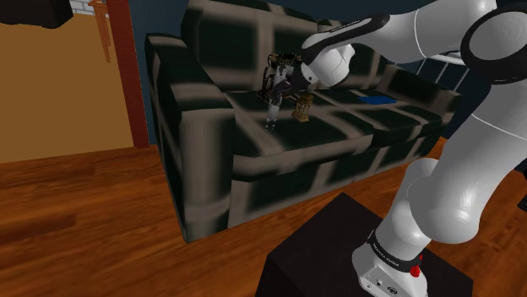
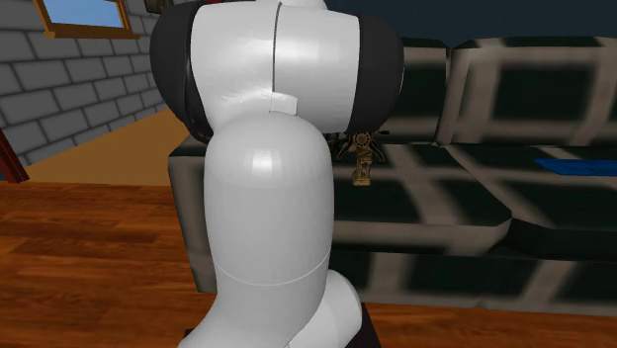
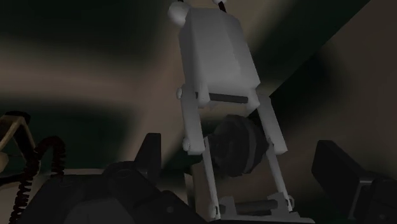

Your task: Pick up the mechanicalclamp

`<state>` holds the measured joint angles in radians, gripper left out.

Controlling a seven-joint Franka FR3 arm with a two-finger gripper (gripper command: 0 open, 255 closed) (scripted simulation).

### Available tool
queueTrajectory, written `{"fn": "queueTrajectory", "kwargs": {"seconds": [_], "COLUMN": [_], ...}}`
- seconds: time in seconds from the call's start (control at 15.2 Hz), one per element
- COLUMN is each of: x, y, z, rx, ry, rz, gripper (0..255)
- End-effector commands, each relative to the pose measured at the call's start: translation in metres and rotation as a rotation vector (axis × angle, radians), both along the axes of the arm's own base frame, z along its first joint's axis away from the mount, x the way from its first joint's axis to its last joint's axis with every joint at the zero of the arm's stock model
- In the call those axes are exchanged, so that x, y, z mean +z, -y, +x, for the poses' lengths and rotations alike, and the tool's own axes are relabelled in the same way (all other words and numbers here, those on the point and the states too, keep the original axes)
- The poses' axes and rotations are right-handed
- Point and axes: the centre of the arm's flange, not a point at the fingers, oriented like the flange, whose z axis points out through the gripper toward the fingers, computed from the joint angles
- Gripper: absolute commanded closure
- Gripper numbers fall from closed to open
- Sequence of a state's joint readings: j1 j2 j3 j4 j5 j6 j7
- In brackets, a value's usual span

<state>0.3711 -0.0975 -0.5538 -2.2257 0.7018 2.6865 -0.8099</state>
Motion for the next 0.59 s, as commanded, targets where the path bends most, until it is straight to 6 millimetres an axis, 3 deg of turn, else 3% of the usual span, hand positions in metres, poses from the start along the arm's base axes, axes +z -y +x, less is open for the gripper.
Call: {"fn": "queueTrajectory", "kwargs": {"seconds": [0.0, 0.07, 0.53], "x": [-0.0035, -0.0034, -0.0035], "y": [0.0004, 0.0003, -0.0002], "z": [-0.0001, -0.0006, -0.0009], "rx": [0.000, 0.000, 0.000], "ry": [0.001, 0.001, 0.000], "rz": [0.000, 0.000, 0.000], "gripper": [0, 255, 255]}}
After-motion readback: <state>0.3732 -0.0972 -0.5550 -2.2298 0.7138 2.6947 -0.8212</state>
